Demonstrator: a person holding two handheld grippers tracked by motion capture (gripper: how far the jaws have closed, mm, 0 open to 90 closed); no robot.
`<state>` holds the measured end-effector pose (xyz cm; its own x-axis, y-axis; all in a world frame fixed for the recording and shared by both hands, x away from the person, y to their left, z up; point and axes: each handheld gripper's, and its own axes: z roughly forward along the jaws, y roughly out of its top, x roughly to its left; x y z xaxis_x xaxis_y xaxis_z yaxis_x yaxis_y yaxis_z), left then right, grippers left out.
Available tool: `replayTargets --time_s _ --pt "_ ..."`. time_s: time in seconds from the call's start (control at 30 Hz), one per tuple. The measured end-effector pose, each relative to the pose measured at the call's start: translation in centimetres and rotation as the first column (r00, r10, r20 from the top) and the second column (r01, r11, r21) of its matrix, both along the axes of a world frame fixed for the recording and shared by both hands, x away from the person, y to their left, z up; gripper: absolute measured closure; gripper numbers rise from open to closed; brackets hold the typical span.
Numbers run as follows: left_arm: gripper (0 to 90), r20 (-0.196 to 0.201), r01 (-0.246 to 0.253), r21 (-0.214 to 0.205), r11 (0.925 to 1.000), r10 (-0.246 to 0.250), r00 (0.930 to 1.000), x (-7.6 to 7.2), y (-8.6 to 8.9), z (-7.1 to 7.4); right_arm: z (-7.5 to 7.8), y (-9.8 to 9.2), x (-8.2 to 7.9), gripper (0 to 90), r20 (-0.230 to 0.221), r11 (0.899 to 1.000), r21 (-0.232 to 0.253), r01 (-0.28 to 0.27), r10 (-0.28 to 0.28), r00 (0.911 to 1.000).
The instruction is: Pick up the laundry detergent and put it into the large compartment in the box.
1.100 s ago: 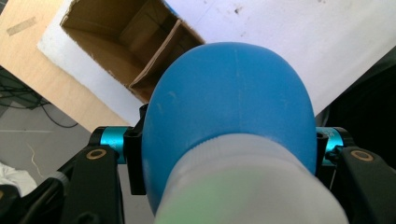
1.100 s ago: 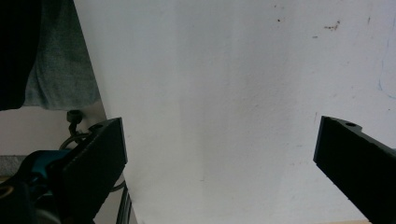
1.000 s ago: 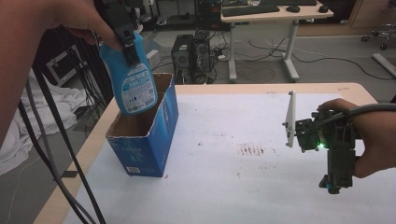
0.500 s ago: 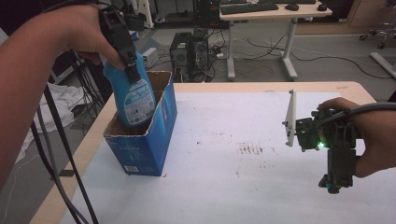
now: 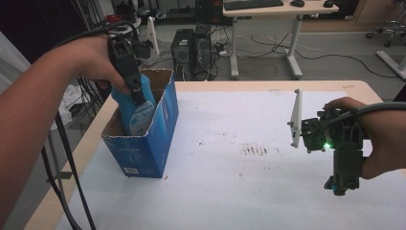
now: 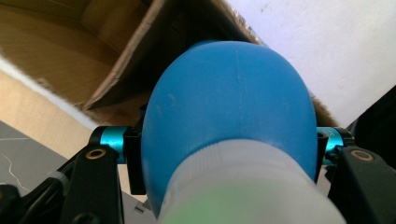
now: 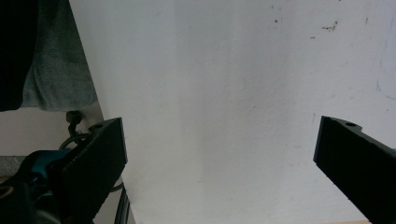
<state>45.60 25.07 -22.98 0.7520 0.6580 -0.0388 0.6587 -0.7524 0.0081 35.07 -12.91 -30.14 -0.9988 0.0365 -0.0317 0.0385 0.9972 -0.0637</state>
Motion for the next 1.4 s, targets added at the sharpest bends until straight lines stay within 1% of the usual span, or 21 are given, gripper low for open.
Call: replayTargets --time_s 0.07,0.2,0.27,0.4,0.43,0.5,0.57,0.6,0.67,0.87,0.97,1.03,1.1,1.2,1.4 --pt "38.5 -0.008 0.007 0.004 1.0 -0.007 0.9999 0.0 0.0 -0.8 0.0 0.0 0.1 1.6 0.004 1.0 0.005 -0.01 0.01 0.9999" --pt "38.5 -0.01 0.052 0.004 0.9986 -0.052 0.9986 -0.2 -0.1 -1.9 -0.1 0.1 0.0 1.6 0.001 1.0 0.001 -0.011 0.011 0.9999" --pt "38.5 -0.009 0.067 0.005 0.9978 -0.067 0.9977 -0.3 -0.1 -2.5 -0.1 0.1 0.0 1.6 0.001 1.0 -0.001 -0.011 0.011 0.9999" --pt "38.5 -0.012 0.082 0.005 0.9966 -0.082 0.9966 -0.3 0.1 -3.5 0.0 0.0 0.0 1.7 -0.001 1.0 -0.004 -0.008 0.008 1.0" --pt "38.5 -0.012 0.097 0.007 0.9953 -0.097 0.9952 -0.3 0.1 -3.7 0.0 0.0 0.1 1.6 -0.002 1.0 -0.007 -0.01 0.01 1.0" --pt "38.5 -0.009 0.139 0.007 0.9902 -0.139 0.9902 -0.4 0.1 -4.2 -0.1 0.1 0.1 1.6 -0.002 1.0 -0.009 -0.009 0.009 1.0" --pt "38.5 -0.015 0.154 0.012 0.988 -0.154 0.988 -0.4 0.1 -4.5 -0.1 0.1 0.0 1.6 -0.003 1.0 -0.011 -0.003 0.003 1.0" --pt "38.5 -0.012 0.156 0.012 0.9877 -0.156 0.9878 -0.4 0.1 -4.7 -0.1 0.1 0.1 1.6 -0.004 1.0 -0.004 -0.006 0.006 1.0" --pt "38.5 -0.009 0.173 0.013 0.9849 -0.173 0.985 -0.5 0.1 -5.0 -0.1 0.1 0.1 1.7 -0.004 1.0 -0.003 -0.008 0.008 1.0" --pt "38.5 -0.021 0.182 0.02 0.983 -0.182 0.9831 -0.4 0.0 -5.8 -0.1 0.1 0.0 1.6 -0.01 1.0 -0.015 -0.003 0.003 0.9999" --pt "38.4 -0.031 0.197 0.027 0.98 -0.196 0.98 -0.4 -0.1 -6.2 -0.1 0.0 0.0 1.6 -0.007 1.0 -0.011 -0.001 0.001 1.0" --pt "38.4 -0.026 0.203 0.025 0.9789 -0.202 0.979 -0.4 -0.2 -6.2 -0.2 0.0 0.1 1.6 -0.007 1.0 -0.008 -0.008 0.008 0.9999" --pt "38.4 -0.024 0.219 0.028 0.9752 -0.219 0.9755 -0.5 -0.2 -6.3 -0.2 0.0 0.0 1.6 -0.006 1.0 -0.009 -0.003 0.003 1.0" --pt "38.4 -0.022 0.225 0.031 0.974 -0.224 0.9744 -0.5 -0.3 -6.3 -0.2 0.1 0.1 1.6 -0.005 1.0 -0.008 -0.006 0.006 1.0" --pt "38.0 -0.023 0.212 0.034 0.9767 -0.211 0.9772 -0.6 -0.2 -6.3 -0.2 0.2 0.0 1.6 -0.004 1.0 -0.009 -0.005 0.005 1.0"
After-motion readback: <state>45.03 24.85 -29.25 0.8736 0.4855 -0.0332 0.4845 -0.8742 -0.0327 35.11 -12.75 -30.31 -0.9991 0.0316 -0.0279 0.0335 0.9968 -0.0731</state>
